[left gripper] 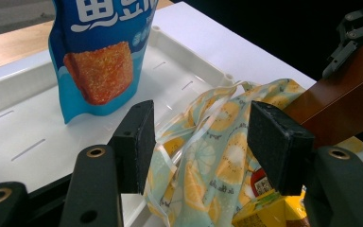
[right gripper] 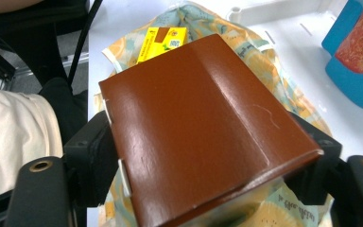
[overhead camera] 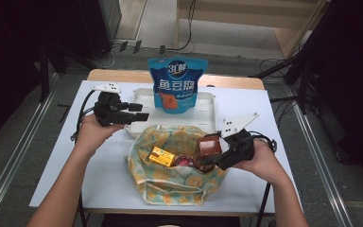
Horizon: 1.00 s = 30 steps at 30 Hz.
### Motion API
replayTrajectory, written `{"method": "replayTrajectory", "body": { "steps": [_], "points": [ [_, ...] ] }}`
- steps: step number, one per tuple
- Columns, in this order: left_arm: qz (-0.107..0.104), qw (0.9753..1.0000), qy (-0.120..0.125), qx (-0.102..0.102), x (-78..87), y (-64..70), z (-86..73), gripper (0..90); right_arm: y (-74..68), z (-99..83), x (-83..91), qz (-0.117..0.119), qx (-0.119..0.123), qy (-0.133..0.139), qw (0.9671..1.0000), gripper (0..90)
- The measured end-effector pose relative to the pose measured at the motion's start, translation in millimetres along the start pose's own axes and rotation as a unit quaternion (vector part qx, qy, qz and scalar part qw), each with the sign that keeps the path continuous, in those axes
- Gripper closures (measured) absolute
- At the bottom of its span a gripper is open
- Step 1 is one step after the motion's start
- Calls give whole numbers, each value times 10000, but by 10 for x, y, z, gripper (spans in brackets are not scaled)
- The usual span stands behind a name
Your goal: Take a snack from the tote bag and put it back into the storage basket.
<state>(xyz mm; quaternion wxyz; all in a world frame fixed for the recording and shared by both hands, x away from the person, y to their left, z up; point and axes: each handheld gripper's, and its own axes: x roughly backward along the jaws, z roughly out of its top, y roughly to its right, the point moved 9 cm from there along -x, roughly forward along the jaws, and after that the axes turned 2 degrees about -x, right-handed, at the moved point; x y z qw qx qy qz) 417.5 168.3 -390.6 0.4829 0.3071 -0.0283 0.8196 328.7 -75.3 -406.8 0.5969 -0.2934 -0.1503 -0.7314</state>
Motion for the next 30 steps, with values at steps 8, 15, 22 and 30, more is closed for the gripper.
{"method": "replayTrajectory", "body": {
  "steps": [8, 15, 22, 30],
  "points": [
    [-9, 10000, -4, 7, 0, -6, -6, 429, -14, -7, 46, 17, 68, 121, 9999, 379],
    [-14, 10000, -3, 23, 2, -11, -9, 428, -37, -20, 58, 43, 160, 112, 9998, 368],
    [-17, 10000, -9, 28, 2, -10, -11, 428, -79, 38, 12, 83, 245, 115, 9996, 330],
    [-24, 10000, -22, 44, -4, -8, -17, 428, -77, 29, 50, 67, 271, 121, 9995, 398]
  ]
}}
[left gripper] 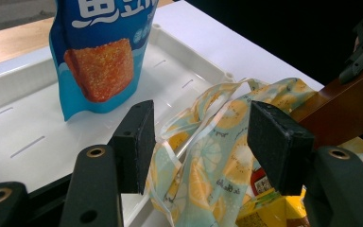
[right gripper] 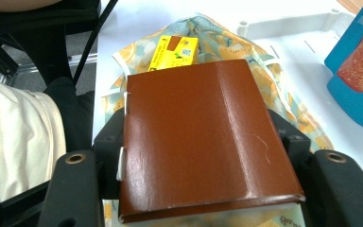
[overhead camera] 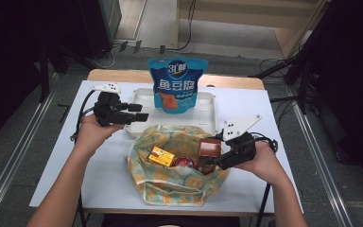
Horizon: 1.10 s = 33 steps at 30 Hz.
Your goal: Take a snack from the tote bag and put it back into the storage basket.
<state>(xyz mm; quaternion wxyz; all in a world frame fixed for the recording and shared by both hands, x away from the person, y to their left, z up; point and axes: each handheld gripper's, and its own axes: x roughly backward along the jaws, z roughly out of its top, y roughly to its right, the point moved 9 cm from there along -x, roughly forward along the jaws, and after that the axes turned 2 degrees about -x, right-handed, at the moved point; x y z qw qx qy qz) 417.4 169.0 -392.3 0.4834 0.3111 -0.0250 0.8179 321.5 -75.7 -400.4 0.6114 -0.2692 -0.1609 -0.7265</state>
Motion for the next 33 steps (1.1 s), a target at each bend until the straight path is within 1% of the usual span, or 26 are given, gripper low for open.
{"method": "replayTrajectory", "body": {
  "steps": [1, 9, 10, 12, 17, 21, 23, 29, 33],
  "points": [
    [0, 10000, -4, 0, -1, 1, -1, 428, 7, 0, 5, -8, 43, 15, 10000, 400],
    [-25, 10000, -45, 24, -23, -5, -19, 426, 29, 18, 62, -66, -11, 67, 10000, 411],
    [-38, 10000, -67, 27, -29, -5, -25, 426, 37, 29, 67, -89, 13, 87, 9999, 411],
    [-58, 9999, -101, 11, -44, 0, -36, 425, 37, 44, 80, -100, -13, 60, 9999, 412],
    [-134, 9998, -117, 20, -54, 12, -45, 422, 57, 132, 118, -136, 11, 4, 9999, 415],
    [-161, 9998, -64, 51, -40, -3, -45, 420, 72, 212, 187, -153, -12, 9, 9999, 418],
    [-179, 9998, -29, 73, -23, -9, -39, 419, 93, 248, 219, -203, -23, 18, 9998, 419],
    [-172, 9998, 10, 89, 0, -20, -36, 418, 143, 338, 292, -276, -113, 8, 9996, 420],
    [-178, 9998, -14, 101, -3, -18, -49, 417, 202, 432, 353, -260, -246, 132, 9993, 422]
  ]
}}
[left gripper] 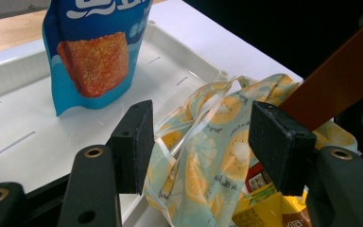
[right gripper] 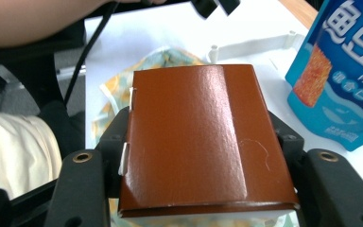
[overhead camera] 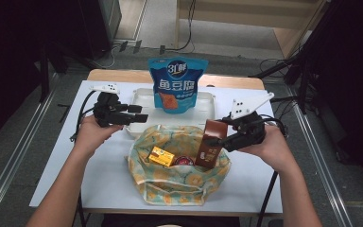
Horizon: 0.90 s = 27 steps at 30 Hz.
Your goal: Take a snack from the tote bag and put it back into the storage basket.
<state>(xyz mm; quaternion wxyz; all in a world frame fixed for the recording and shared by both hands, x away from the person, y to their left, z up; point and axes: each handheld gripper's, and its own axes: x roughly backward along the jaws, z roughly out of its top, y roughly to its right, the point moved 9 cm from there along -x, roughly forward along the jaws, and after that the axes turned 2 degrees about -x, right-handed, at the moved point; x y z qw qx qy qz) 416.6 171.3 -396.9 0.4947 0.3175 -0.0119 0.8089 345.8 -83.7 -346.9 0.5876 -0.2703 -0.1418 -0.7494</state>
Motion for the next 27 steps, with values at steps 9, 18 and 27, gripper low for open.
{"method": "replayTrajectory", "body": {
  "steps": [9, 18, 27],
  "points": [
    [-20, 10000, 12, 17, 18, -5, -9, 414, 84, 216, 127, -52, -63, 30, 10000, 426],
    [-19, 10000, 15, 32, 17, -10, -11, 411, 134, 453, 297, -243, 14, 78, 9997, 427],
    [-33, 10000, 41, 49, 21, -9, -5, 410, 303, 637, 387, -426, 57, 109, 9990, 428]
  ]
}}
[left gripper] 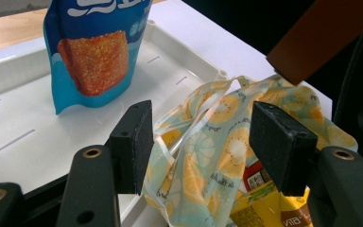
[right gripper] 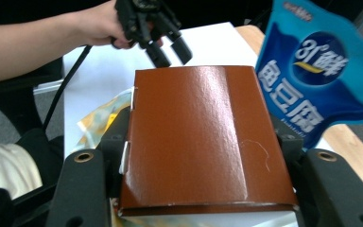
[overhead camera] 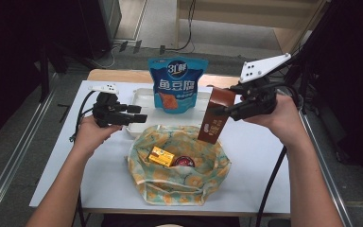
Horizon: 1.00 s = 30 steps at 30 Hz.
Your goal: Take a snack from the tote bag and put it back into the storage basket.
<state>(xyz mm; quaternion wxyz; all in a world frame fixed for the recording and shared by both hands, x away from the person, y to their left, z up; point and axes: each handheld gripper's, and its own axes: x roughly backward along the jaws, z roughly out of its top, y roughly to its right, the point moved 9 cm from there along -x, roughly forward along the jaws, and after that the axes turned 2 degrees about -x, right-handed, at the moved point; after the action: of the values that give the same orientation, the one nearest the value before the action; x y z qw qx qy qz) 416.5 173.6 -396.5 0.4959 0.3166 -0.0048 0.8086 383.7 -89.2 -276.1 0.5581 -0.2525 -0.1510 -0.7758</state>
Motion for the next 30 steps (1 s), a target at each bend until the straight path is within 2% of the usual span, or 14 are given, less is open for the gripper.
{"method": "replayTrajectory", "body": {
  "steps": [6, 12, 15, 22, 30],
  "points": [
    [12, 10000, 20, -9, 11, -7, 1, 411, 164, 97, -36, -185, -36, -56, 9998, 429],
    [-3, 10000, 20, -1, 16, -11, 2, 411, 345, 183, -134, -351, -85, 62, 9993, 430],
    [-13, 10000, 14, -3, 13, -8, 0, 411, 427, 184, -243, -415, -54, 48, 9991, 430],
    [-34, 10000, 24, 12, 6, -12, -3, 411, 566, 104, -573, -419, -209, -156, 9988, 430],
    [-21, 10000, 9, -11, 20, -20, -6, 411, 635, 91, -908, -339, -233, -137, 9991, 430]
  ]
}}
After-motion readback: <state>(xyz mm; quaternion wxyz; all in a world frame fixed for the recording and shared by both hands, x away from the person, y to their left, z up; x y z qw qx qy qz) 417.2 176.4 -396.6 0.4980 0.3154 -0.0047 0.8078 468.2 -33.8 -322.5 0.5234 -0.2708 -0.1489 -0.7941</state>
